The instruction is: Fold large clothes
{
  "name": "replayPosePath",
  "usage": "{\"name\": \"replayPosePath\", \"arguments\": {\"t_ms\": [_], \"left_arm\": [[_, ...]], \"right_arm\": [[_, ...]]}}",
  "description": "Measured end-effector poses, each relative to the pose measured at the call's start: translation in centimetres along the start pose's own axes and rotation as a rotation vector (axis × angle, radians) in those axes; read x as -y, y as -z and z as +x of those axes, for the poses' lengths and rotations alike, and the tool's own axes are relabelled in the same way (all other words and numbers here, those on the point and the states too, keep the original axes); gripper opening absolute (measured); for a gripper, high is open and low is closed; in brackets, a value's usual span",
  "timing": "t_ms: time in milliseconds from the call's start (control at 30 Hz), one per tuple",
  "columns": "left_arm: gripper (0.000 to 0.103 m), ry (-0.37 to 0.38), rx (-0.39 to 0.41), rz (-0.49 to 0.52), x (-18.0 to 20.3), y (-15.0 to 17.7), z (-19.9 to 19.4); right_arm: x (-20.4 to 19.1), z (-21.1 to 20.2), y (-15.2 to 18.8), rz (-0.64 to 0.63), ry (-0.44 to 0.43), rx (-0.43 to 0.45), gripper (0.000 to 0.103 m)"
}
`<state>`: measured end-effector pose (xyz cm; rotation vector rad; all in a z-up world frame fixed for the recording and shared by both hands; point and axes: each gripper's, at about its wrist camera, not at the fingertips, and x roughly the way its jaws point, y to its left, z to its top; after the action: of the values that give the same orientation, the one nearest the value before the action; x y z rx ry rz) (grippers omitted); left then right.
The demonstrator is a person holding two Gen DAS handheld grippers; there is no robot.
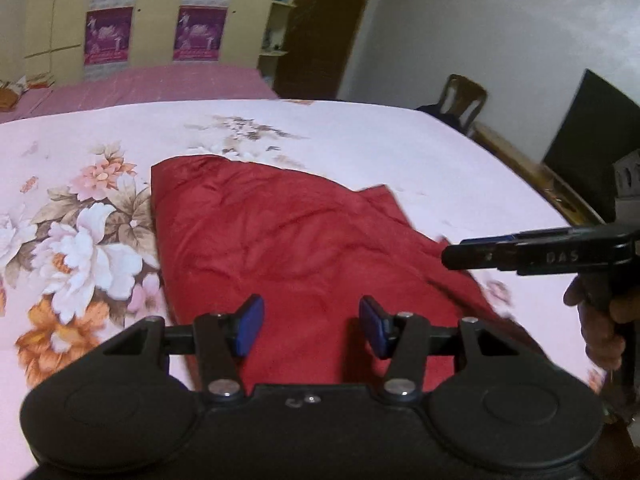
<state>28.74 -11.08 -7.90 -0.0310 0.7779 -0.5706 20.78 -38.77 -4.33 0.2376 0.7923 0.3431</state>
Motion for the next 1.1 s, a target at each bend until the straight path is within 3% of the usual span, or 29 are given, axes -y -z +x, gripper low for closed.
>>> {"name": "replayPosePath", "arguments": {"t_ms": [167,333,467,700,733,800,967,1100], "left_arm": [[0.052,0.008,-0.019,0.013,1.4,3.4,-1.9],[0.052,-0.046,-0.034,0.066,1.4,6.0,0.1],[0.048,-0.066,-0.051,0.059,1.6,5.6,-0.5],[0.046,-0.028,-0.015,0.019,2.2,7.1,-5.6],[0.046,-0.03,-0.019,0.016,2.2,7.4,-5.4],[0.048,-0.042,-0.032,0.006,2.0,7.9,-4.6],[0.049,-0.061,-0.063,0.032,1.4,8.8,-3.1],[0.048,-0.056,-0.086,0.035,1.3,7.8,-3.8]], "right_arm": [[-2.0,-2.8,3.8,-0.067,-0.055,-0.055,0.045],[-2.2,0.3,7.2,-0.088,0.006,-0.118,0.045],[-2.3,1.1,7.1,-0.08,0.034,-0.136,0.045],[-3.5,-4.9,7.6,-0.081,-0.03,-0.091,0.045],[-3.7,-4.8,8.0,-0.088,-0.033,-0.103,0.045],[-3.8,-3.8,9.1,-0.1,-0.013,-0.125,0.034],[-3.2,-0.6,10.4,-0.08,0.007,-0.17,0.034],[-3.0,-1.0,9.5,-0.07,-0.011,-0.187,0.034]]}}
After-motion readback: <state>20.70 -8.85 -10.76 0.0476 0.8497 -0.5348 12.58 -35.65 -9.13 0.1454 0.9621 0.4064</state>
